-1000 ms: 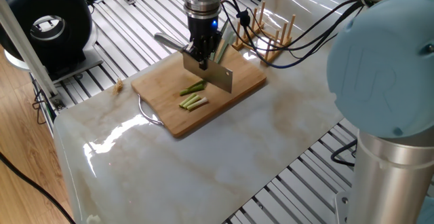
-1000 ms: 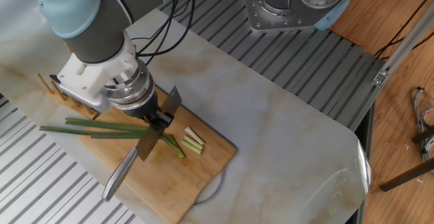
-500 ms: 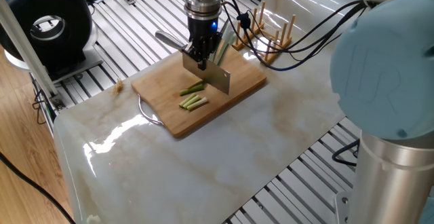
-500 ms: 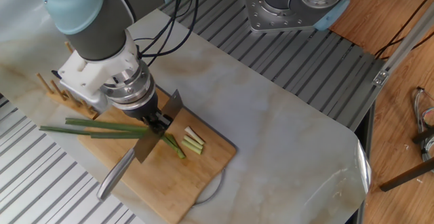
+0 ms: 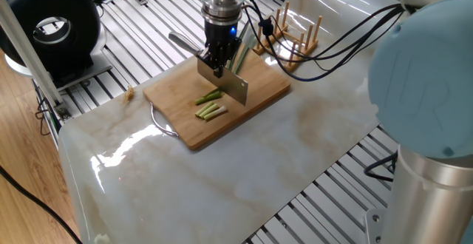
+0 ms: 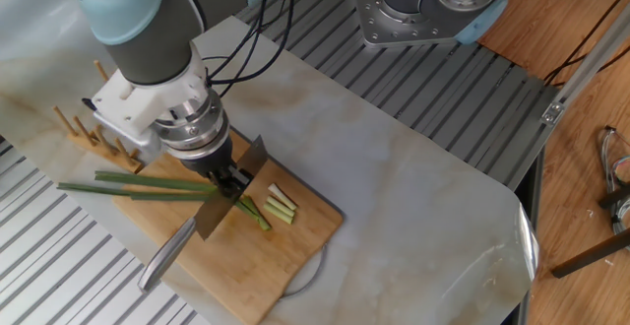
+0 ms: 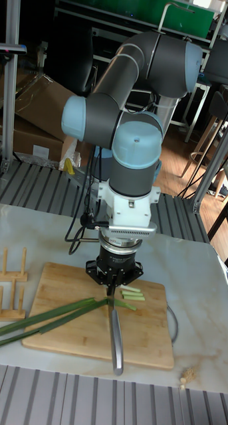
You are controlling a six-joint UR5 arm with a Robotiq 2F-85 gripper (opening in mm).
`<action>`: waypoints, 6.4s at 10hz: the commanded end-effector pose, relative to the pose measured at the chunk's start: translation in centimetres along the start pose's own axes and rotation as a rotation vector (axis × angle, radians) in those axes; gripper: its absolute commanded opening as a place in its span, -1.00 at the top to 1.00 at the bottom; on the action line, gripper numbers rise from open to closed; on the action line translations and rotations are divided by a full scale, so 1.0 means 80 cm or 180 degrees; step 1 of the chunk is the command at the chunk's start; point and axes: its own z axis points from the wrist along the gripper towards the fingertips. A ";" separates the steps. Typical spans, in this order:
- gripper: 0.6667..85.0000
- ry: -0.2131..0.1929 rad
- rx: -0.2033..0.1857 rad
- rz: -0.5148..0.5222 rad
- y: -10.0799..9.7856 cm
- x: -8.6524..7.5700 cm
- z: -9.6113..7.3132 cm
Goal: Chop the green garlic
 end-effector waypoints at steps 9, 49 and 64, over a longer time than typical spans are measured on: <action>0.98 -0.0150 0.0210 0.0159 0.001 -0.011 0.002; 0.98 -0.0216 0.0136 -0.0422 0.013 -0.009 0.009; 0.98 -0.0174 -0.0191 -0.0354 0.071 -0.016 -0.002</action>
